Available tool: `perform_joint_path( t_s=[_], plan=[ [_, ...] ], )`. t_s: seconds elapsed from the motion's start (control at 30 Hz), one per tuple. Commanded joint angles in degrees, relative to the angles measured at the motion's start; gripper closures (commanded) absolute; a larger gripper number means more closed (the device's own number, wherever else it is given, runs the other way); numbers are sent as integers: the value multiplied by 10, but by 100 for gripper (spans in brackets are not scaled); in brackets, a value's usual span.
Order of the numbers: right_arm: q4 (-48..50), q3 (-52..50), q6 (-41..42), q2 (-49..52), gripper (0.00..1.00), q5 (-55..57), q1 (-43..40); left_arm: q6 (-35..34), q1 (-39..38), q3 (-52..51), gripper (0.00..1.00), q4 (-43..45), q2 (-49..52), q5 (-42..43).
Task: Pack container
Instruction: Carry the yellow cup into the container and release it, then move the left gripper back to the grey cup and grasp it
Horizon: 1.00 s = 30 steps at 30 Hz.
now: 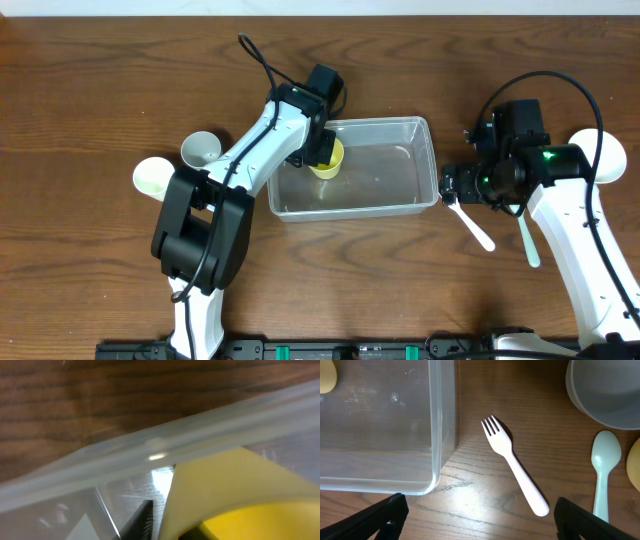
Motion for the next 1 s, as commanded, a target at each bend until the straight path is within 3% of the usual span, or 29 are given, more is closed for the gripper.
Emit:
perform_joint_path(
  t_s=[0.0,0.13,0.47,0.63,0.83,0.97],
  plan=[
    [-1,3,-6,0,5,-4,-7,-10,3,10,57,-8,3,-16],
    [-1,3,-6,0,5,-4,-7,-10,3,10,41,-19,-8,-16],
    [-1,3,-6,0,5,-4,-7,2,3,10,39,-59,-164,-18],
    [-1,3,-6,0,4,-4,-7,3,11,10,24,-80,-280,-112],
    [-1,3,-6,0,4,-4,-7,1,107,8,21,-110,-320,-128],
    [-1,3,-6,0,4,-4,-7,2,172,-3,21,-110,-285,-77]
  ],
)
